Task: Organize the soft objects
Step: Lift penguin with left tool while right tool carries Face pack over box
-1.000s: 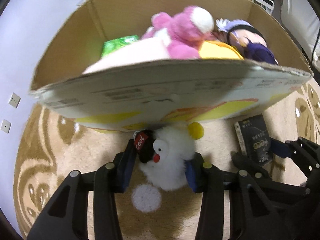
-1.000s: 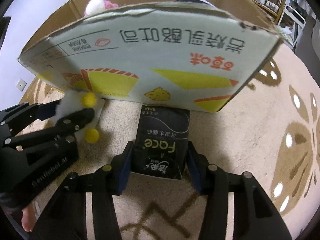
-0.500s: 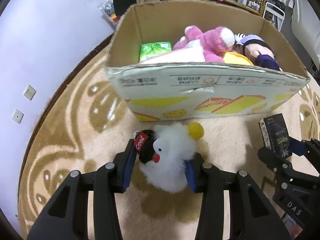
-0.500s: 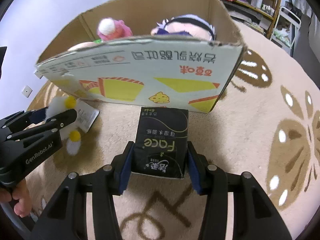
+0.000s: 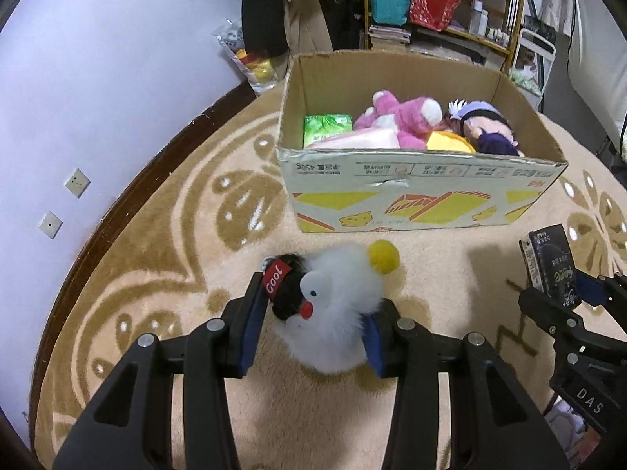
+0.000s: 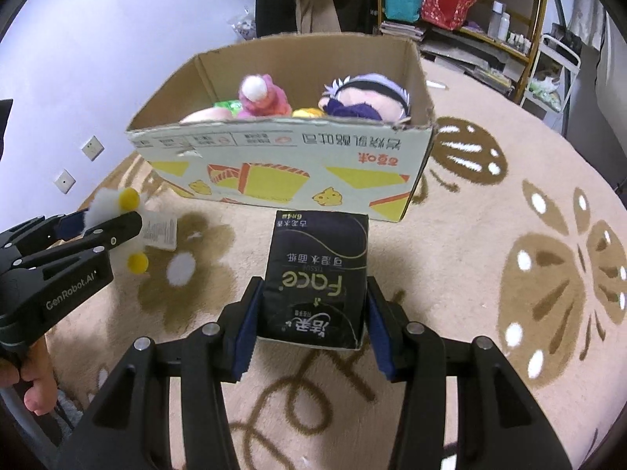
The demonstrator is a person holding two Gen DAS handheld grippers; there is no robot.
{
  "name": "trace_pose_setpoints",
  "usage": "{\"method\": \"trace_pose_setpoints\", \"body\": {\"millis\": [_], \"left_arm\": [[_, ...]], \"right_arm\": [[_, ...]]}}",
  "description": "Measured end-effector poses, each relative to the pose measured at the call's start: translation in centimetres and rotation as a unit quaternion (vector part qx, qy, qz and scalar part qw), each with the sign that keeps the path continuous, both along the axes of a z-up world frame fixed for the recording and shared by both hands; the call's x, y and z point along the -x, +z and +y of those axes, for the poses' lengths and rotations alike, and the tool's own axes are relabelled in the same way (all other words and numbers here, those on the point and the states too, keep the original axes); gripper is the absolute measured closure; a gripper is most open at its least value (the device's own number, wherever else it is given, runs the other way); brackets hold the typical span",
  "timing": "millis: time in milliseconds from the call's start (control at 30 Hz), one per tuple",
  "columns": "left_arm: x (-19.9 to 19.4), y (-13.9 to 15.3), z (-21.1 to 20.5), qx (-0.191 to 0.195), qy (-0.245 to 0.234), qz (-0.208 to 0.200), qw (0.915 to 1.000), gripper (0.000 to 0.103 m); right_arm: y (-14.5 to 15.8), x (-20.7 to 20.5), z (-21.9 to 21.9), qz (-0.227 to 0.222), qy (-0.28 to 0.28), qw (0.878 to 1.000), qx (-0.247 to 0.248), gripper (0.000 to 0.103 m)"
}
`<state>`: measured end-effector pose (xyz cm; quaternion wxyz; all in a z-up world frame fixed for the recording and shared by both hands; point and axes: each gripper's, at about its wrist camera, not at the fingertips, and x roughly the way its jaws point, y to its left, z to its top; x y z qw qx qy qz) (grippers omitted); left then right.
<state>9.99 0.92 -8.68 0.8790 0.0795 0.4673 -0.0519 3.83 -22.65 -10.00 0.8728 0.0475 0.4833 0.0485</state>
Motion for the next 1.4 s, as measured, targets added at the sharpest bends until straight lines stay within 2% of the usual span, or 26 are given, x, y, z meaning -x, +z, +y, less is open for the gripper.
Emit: {"method": "trace_pose_setpoints", "body": {"millis": [267, 733, 1067, 1233, 1400], "left_arm": [[2.0, 3.0, 0.4, -0.007, 0.006, -0.050, 0.9987, 0.061], [3.9, 6.0, -0.6, -0.018, -0.020, -0.145, 0.9891, 0.061], [3.8, 6.8, -0.8, -0.011, -0.032, -0.178, 0.9834, 0.060], [3.2, 7.0, -1.0, -0.007, -0.032, -0.183, 0.9826, 0.060], [2.6, 7.3, -1.1, -0.011, -0.024, -0.206, 0.9783, 0.060]], "right_arm": [[2.8, 1.4, 0.1, -0.038, -0.003, 0.999, -0.003, 0.051], [4.9, 1.9, -1.0, -0.082, -0.014, 0.996, -0.020, 0.051], [5.5, 1.4, -0.9, -0.120, -0.015, 0.993, -0.013, 0.051], [5.7, 1.0, -0.8, -0.130, -0.012, 0.991, -0.014, 0.051], [5.8, 0.6, -0.9, -0.150, -0.015, 0.988, -0.013, 0.051]]}}
